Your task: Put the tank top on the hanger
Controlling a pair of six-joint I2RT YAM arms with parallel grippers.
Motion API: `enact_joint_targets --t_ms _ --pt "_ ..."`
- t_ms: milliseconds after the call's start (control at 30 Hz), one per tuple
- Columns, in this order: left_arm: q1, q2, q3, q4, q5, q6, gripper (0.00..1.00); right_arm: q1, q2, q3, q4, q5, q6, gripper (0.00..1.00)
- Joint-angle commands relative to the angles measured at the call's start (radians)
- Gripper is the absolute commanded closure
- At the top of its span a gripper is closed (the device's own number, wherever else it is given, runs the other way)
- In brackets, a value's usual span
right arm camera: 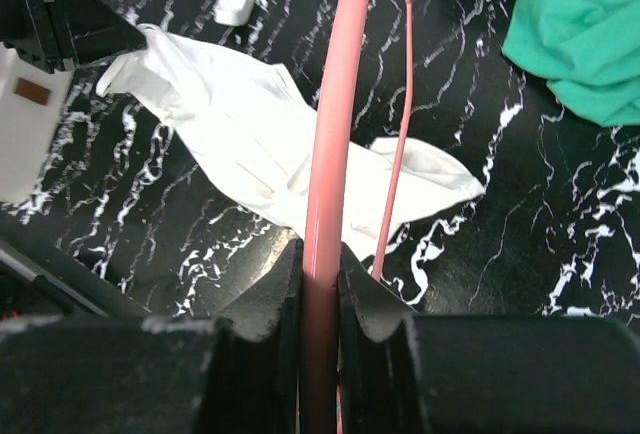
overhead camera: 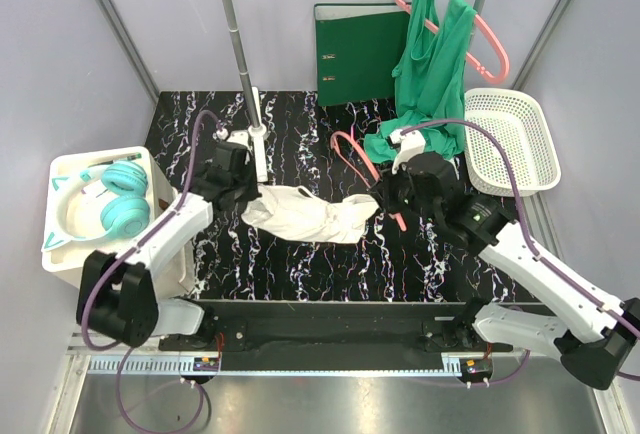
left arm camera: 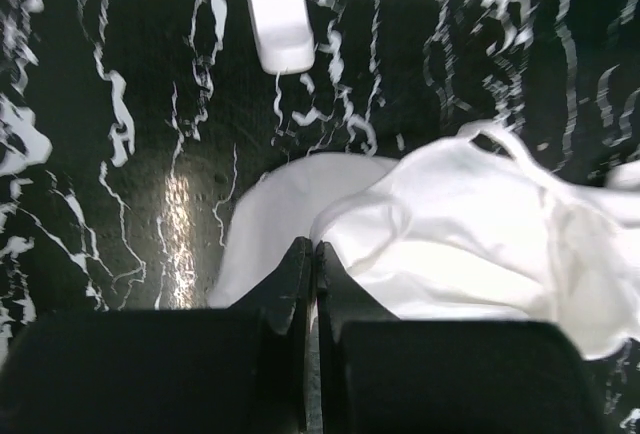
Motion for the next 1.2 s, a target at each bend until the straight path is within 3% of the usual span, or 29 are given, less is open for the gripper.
enact_joint_targets --t_ms 0,200,500,633,700,767,867,1067,1167 --pt "-0.028 -0.105 0.078 -0.030 -0.007 0.045 0.98 -0.006 -0.043 0.096 0.016 -0.048 -0.049 1.00" --pt "-0.066 -0.216 0.106 -0.041 -0.070 0.130 0.99 -0.008 -0.051 0.136 0.008 -0.197 -0.076 1.00" --pt "-0.068 -0.340 -0.012 0.143 -0.100 0.232 1.00 -0.008 -0.115 0.188 -0.040 -0.443 -0.066 1.00" --pt "-0.066 -0.343 -0.005 0.141 -0.093 0.244 1.00 -0.006 -0.141 0.202 -0.069 -0.460 -0.066 1.00" --pt "-0.066 -0.343 -0.009 0.143 -0.078 0.235 0.96 -0.008 -0.146 0.205 -0.086 -0.459 -0.066 1.00" --pt "-0.066 -0.348 -0.032 0.164 -0.044 0.233 0.87 -0.008 -0.151 0.202 -0.092 -0.451 -0.064 1.00" --pt "-0.066 -0.352 -0.086 0.221 0.002 0.210 0.83 -0.006 -0.149 0.188 -0.092 -0.433 -0.059 1.00" --pt "-0.066 -0.267 -0.172 0.246 -0.024 0.128 0.83 -0.008 -0.122 0.142 -0.089 -0.379 -0.041 1.00" --pt "-0.068 -0.250 -0.212 0.265 -0.068 0.109 0.89 -0.006 -0.120 0.125 -0.078 -0.378 -0.039 1.00"
